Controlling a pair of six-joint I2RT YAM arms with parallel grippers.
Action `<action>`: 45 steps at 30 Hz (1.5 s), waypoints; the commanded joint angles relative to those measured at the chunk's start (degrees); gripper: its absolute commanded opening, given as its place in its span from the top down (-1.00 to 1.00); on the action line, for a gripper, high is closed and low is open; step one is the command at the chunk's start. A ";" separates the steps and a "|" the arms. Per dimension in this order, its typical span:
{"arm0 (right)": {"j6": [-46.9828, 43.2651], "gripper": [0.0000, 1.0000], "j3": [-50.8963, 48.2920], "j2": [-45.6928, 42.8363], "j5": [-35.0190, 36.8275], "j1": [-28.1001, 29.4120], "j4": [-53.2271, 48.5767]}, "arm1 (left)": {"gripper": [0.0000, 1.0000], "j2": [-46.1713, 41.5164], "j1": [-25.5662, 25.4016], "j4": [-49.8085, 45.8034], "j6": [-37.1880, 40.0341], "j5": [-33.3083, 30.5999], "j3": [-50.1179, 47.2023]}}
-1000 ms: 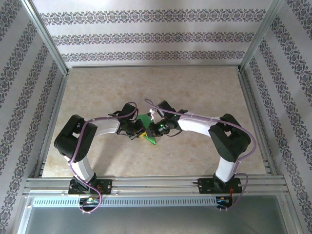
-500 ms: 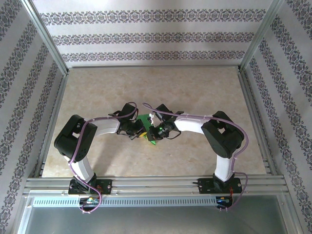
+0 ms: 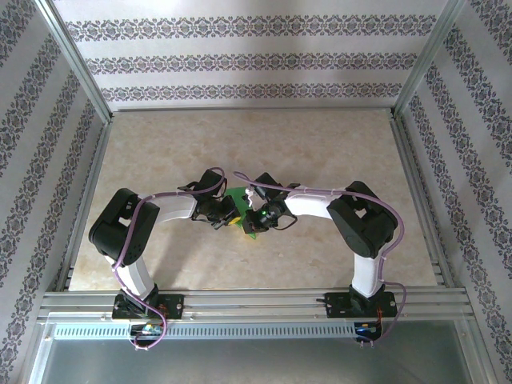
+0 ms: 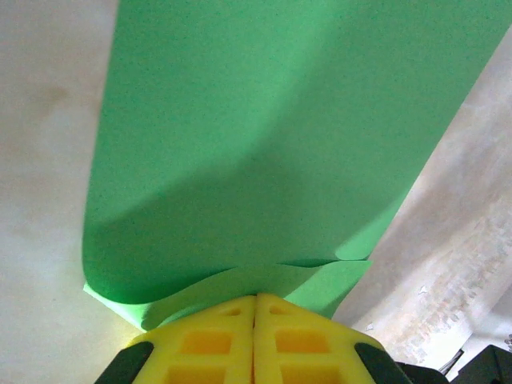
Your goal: Fold a paper plane with a square sheet of paper (pick it up from the middle)
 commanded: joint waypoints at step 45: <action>-3.10 0.74 -3.15 -7.95 4.92 0.68 -4.87 | 0.89 4.69 0.57 -6.53 2.79 -5.50 -1.18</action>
